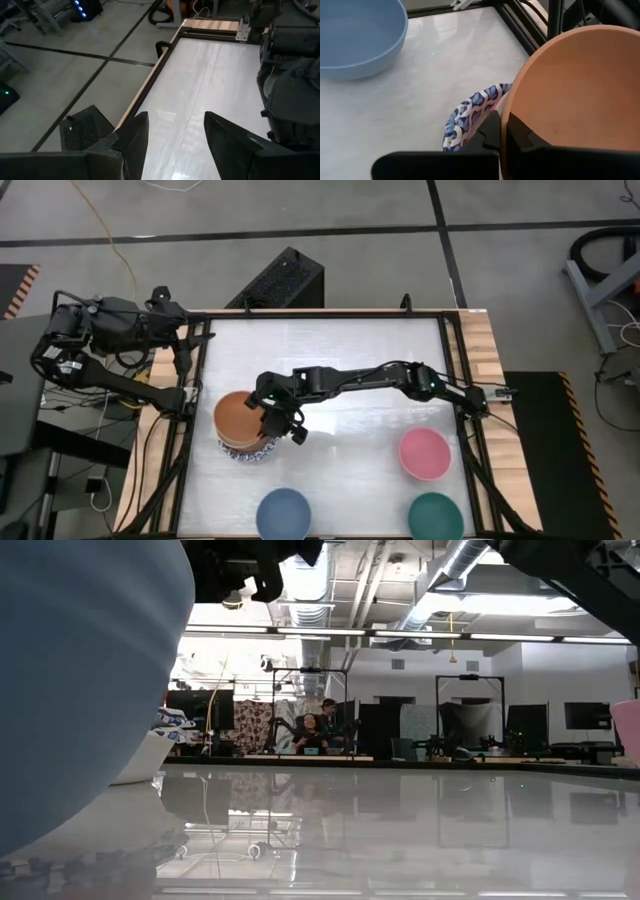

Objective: Nest bowls inside each other
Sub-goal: Stack the light orange bowl into the white bowl

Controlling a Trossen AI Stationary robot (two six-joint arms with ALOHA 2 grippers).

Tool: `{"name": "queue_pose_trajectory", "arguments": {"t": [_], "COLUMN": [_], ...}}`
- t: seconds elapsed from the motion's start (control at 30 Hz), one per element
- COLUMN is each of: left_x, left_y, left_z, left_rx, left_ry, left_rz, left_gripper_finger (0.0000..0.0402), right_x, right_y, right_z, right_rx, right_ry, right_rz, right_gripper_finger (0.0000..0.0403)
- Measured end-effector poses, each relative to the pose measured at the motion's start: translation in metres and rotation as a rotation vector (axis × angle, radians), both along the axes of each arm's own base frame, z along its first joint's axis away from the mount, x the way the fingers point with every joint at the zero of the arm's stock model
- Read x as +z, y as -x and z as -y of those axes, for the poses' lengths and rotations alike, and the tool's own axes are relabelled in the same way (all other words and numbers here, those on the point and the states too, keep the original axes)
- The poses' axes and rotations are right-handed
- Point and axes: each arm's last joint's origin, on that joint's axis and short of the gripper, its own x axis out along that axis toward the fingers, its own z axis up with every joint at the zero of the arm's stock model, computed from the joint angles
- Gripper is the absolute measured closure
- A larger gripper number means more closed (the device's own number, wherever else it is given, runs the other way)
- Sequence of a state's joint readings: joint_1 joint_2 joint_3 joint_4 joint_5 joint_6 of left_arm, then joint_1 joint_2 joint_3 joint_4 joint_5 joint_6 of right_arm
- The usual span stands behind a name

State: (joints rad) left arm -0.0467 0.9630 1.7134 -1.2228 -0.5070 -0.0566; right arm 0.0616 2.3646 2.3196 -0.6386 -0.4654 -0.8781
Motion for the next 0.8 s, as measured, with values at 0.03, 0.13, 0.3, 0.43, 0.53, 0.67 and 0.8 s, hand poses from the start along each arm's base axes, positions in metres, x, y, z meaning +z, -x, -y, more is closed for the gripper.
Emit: {"name": "queue_pose_trajectory", "arguments": {"t": [0.03, 0.13, 0.3, 0.43, 0.53, 0.67, 0.8], "left_x": [0.000, 0.000, 0.000, -0.001, -0.001, -0.001, -0.001], "left_y": [0.000, 0.000, -0.002, -0.005, -0.005, -0.007, -0.008], "left_z": [0.000, 0.000, 0.000, 0.000, 0.000, 0.000, 0.000], "left_rx": [0.000, 0.003, 0.006, 0.006, 0.006, 0.006, 0.005], "left_ry": [-0.003, -0.010, -0.012, -0.012, -0.012, -0.012, -0.012], "left_rz": [-0.001, -0.003, -0.008, -0.015, -0.015, -0.020, -0.023], "left_gripper_finger": [0.0219, 0.0219, 0.0219, 0.0219, 0.0219, 0.0219, 0.0219], "right_x": [0.000, 0.000, -0.003, -0.003, -0.003, -0.009, -0.012], "right_y": [0.000, 0.001, 0.002, 0.002, 0.003, 0.001, -0.002], "right_z": [0.000, 0.002, 0.006, 0.006, 0.005, 0.004, 0.005], "right_rx": [-0.002, -0.001, -0.014, -0.011, 0.023, 0.033, 0.026], "right_ry": [-0.004, -0.011, -0.016, -0.018, -0.046, -0.068, -0.076], "right_rz": [-0.001, -0.017, -0.052, -0.052, -0.060, -0.078, -0.067], "right_gripper_finger": [0.0389, 0.0389, 0.0389, 0.0389, 0.0389, 0.0382, 0.0379]}}
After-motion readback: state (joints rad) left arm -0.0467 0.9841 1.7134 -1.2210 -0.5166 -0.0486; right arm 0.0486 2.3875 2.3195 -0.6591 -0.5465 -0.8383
